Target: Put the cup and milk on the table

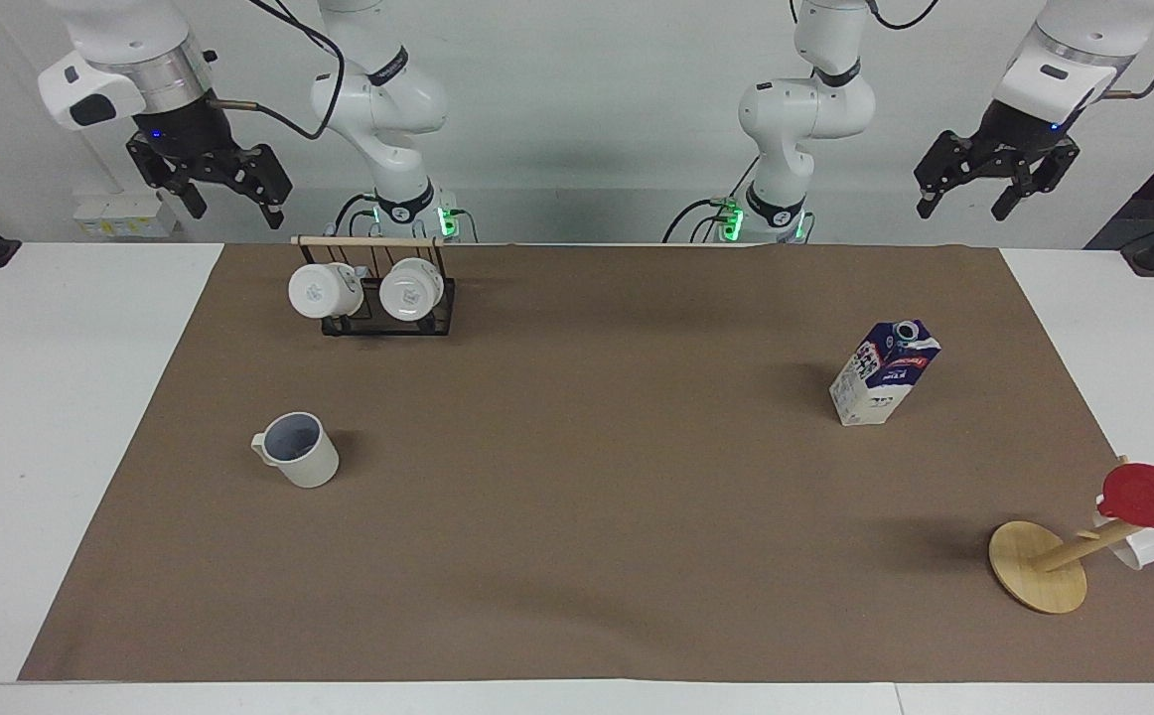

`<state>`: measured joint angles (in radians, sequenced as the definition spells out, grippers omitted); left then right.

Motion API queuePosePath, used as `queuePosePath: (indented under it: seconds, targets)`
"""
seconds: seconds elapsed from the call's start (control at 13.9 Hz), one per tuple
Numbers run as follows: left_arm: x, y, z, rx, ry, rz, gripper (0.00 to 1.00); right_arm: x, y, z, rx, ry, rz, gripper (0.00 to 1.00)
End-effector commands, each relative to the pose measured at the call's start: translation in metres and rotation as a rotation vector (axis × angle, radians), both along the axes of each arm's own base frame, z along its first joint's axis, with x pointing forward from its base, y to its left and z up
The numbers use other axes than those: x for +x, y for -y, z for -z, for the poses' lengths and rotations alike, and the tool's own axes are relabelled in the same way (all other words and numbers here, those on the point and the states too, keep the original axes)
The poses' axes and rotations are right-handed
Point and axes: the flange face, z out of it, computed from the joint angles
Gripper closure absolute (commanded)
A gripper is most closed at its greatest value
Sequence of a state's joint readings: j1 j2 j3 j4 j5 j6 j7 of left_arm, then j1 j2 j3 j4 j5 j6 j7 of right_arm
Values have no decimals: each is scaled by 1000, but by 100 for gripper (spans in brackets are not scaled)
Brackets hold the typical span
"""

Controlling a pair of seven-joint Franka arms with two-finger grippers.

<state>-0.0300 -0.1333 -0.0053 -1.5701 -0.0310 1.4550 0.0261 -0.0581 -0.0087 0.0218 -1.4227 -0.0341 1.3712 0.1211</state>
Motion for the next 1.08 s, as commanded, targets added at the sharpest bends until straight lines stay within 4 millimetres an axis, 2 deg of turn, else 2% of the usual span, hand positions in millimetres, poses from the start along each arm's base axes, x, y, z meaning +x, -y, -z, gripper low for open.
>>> queuePosePath:
  seconds: [0.0,0.58,1.01]
  targets:
    - [-3,-3,-5,8,-4,-13,0,-6,0,-2,17,9,-27,0]
    - [-3,-3,-5,8,-4,-13,0,-6,8,-1,16,10,-36,0]
    - [-3,-3,-5,8,-4,-13,0,2,6,-4,10,77,-41,0]
